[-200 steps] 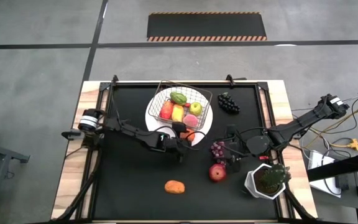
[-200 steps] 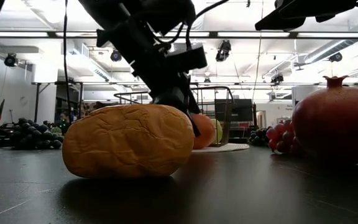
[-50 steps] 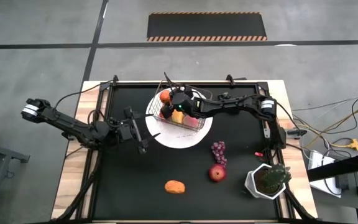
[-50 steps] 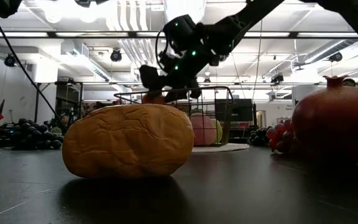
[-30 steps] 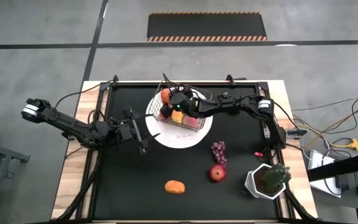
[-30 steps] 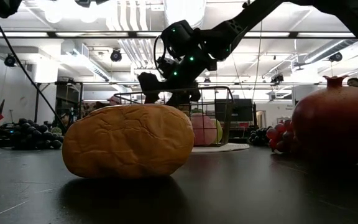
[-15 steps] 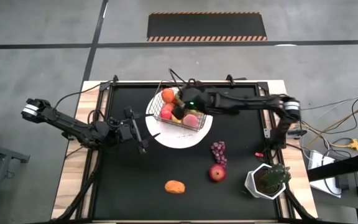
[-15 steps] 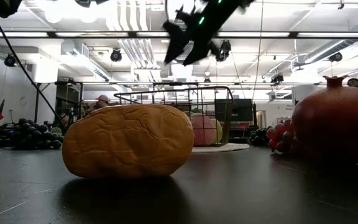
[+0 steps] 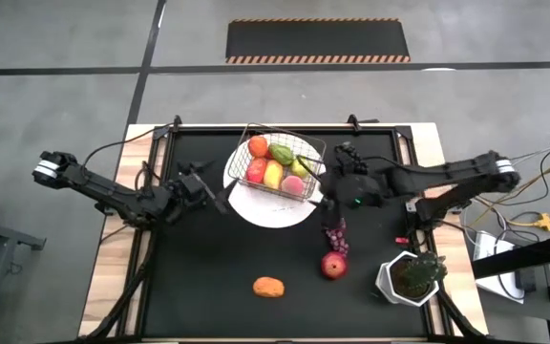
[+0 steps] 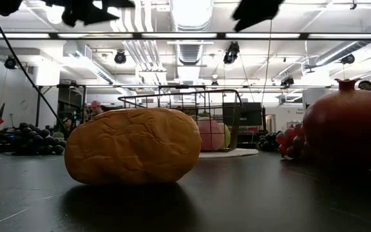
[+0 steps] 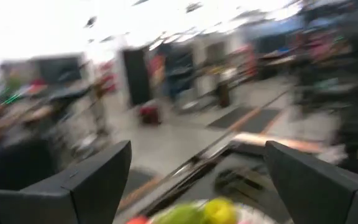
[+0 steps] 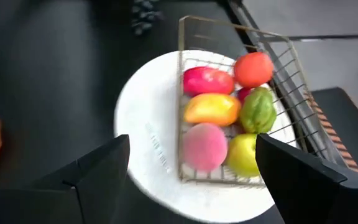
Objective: Build produce basket
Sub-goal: Put the black grapes into the silver basket
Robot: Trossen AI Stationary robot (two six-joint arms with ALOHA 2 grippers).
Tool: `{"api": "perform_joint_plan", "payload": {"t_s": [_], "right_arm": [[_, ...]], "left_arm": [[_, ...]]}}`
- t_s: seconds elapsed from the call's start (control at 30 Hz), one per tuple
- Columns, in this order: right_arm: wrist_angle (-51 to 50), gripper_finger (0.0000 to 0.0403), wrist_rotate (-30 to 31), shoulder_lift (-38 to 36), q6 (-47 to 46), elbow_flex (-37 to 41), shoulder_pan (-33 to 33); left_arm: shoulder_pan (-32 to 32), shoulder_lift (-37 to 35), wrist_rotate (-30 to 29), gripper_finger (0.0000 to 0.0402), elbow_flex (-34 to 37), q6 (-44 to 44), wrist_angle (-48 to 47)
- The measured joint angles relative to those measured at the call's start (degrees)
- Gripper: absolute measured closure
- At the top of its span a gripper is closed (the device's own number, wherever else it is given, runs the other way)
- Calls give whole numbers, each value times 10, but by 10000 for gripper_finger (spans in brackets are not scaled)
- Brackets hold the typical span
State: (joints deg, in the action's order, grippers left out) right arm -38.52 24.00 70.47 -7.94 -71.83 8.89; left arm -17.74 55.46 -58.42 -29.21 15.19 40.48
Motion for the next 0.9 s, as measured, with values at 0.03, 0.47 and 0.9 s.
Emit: {"api": "perform_joint_plan", "payload": {"t_s": [0.03,0.47,0.9], "right_arm": [[1,74,0,-16,-1,16,10],[110,74,0,-206,37,198,42],[153,74,-2,-258,52,258,42]], "left_arm": [[0,0,-27,53,0,-23,-23],[70,22,233,72,-98,-648,-756],[114,182,383,87,-127,-338,-971]]}}
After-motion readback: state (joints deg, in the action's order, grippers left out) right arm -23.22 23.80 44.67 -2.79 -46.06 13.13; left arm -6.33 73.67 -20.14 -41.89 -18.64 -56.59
